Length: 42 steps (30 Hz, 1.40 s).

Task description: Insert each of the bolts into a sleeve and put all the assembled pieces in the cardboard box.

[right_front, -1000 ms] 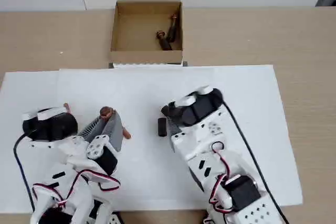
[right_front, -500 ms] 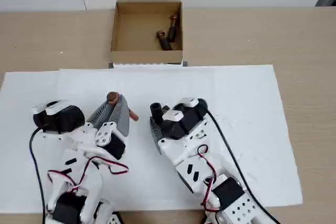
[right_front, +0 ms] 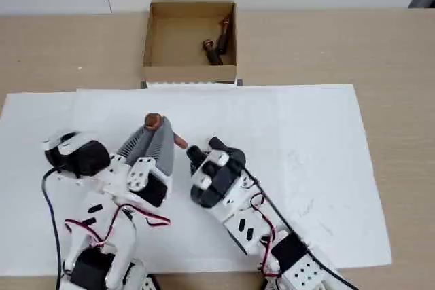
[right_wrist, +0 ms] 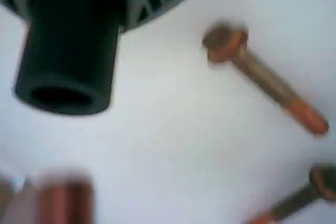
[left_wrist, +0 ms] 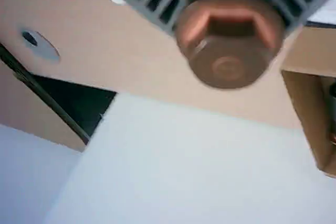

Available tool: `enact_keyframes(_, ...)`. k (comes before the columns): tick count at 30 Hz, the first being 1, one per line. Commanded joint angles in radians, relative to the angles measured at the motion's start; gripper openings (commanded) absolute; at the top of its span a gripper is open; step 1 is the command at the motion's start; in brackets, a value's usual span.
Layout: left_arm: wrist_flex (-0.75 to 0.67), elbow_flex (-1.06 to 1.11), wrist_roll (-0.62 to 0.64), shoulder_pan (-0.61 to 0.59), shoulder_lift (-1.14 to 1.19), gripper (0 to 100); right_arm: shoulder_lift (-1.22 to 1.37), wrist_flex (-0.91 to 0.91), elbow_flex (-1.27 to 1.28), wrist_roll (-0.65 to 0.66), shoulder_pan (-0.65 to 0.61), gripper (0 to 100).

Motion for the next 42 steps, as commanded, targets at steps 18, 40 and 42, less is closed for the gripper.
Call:
enact_keyframes(18, -0.009, -0.001, -0.061, 0.015, -0.006, 0, -0.01, -0.09, 0.012, 0.023, -0.007, 0.3)
enact_keyframes(40, -0.087, 0.093, -0.06, -0.009, -0.006, 0, -0.01, -0.091, 0.009, 0.028, -0.008, 0.3)
enact_keyframes(42, -0.089, 0.093, -0.052, -0.008, -0.006, 0, -0.01, -0.091, 0.009, 0.029, -0.021, 0.3)
